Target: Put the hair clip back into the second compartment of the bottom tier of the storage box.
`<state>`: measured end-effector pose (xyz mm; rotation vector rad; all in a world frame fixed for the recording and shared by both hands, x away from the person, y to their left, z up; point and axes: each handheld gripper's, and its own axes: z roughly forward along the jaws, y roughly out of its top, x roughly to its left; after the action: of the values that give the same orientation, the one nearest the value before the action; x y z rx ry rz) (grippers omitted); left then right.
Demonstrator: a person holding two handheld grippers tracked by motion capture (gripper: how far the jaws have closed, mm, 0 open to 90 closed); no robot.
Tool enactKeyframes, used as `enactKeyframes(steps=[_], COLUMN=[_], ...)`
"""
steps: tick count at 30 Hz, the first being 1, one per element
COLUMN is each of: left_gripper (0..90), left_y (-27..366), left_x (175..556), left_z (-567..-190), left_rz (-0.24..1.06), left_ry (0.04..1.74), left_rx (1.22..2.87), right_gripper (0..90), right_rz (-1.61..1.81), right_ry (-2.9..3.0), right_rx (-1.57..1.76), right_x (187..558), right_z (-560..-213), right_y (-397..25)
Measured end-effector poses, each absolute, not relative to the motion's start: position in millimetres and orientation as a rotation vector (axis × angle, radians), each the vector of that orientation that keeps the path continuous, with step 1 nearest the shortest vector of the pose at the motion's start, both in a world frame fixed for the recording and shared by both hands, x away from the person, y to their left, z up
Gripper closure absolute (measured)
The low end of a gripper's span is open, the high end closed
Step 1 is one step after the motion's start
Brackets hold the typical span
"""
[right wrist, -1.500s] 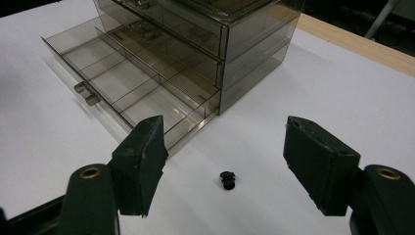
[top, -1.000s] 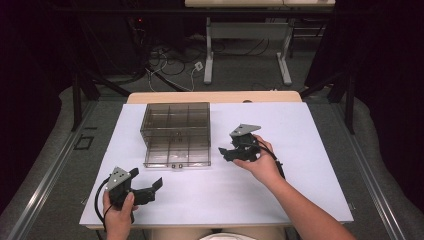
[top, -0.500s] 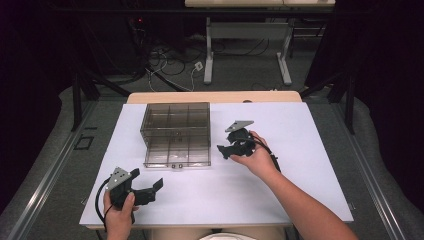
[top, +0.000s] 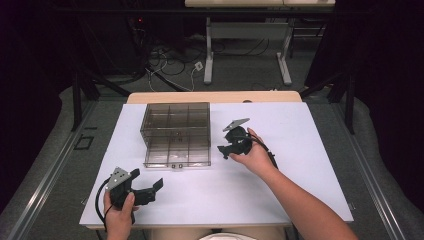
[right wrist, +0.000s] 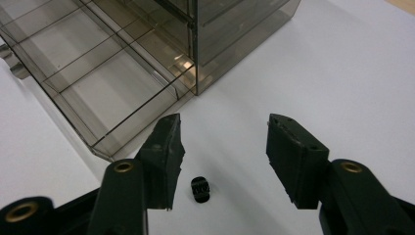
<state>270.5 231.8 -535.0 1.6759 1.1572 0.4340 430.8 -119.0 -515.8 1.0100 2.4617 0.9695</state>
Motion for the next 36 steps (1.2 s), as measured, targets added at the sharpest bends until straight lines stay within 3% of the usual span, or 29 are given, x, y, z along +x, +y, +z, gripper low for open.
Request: enactKeyframes(steps=[36], left_gripper=[0.8], left_y=[232.9], left_x=[270.1], left_z=[-535.3], left_rz=[0.432], left_ry=[1.163], left_rx=[1.674], right_gripper=[65.2], right_rz=[0.901], right_ry=[2.606], right_rx=[1.049], right_x=[435.9], right_z=[-538.8], right_y=[-112.5])
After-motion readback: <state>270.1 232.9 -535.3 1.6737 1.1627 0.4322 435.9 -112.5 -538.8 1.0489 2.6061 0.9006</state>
